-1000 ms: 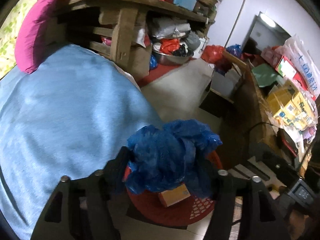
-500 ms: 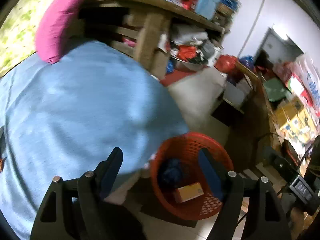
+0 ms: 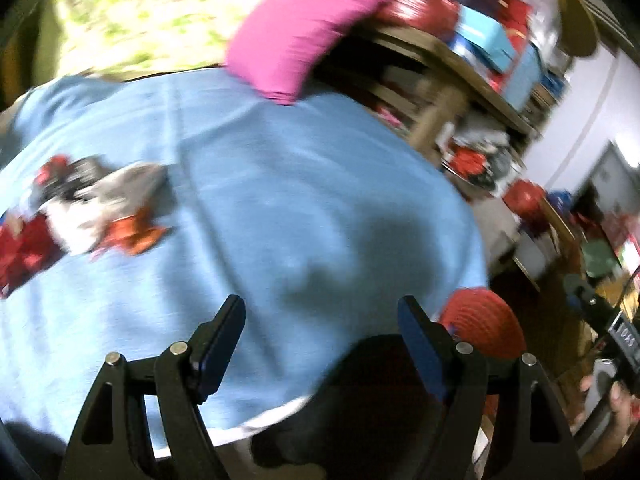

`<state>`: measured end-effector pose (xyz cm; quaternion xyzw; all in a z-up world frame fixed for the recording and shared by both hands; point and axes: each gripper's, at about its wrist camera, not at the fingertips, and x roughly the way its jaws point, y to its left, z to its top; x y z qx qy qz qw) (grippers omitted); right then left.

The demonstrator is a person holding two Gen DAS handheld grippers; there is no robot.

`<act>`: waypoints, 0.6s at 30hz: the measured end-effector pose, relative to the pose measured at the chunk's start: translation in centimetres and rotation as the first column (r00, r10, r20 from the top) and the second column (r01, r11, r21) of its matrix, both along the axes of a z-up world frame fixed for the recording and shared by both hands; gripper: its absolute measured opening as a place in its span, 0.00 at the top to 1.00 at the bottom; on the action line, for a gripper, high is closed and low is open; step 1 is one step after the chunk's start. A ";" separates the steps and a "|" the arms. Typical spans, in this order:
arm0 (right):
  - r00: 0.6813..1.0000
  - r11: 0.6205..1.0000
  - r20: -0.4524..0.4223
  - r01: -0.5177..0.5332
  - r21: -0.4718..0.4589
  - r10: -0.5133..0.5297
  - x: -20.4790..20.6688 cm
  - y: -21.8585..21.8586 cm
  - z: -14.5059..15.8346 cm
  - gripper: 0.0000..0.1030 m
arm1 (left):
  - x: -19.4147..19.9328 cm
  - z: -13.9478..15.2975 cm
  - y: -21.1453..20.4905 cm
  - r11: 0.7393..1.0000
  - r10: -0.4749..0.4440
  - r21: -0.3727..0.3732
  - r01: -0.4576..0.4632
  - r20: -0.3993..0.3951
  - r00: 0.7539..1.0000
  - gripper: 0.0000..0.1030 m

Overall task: Collect trash
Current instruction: 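Move both empty tools back over the trash pile on the bed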

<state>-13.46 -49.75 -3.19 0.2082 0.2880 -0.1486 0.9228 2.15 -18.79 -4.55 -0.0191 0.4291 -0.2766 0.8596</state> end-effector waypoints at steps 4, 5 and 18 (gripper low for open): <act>0.995 0.995 -0.005 -0.097 -0.017 0.096 3.3 4.1 0.9 0.00 | 1.4 -0.9 6.0 0.991 0.137 0.009 -0.137 0.019 0.990 0.24; 0.993 0.993 -0.008 -0.119 -0.021 0.119 4.1 5.2 1.0 0.00 | 1.8 -1.0 7.3 0.986 0.167 0.013 -0.168 0.024 0.986 0.24; 0.887 0.889 -0.107 -0.455 -0.040 0.449 14.1 20.1 -1.3 0.00 | 4.4 -2.9 22.6 0.801 0.597 0.025 -0.598 0.030 0.802 0.24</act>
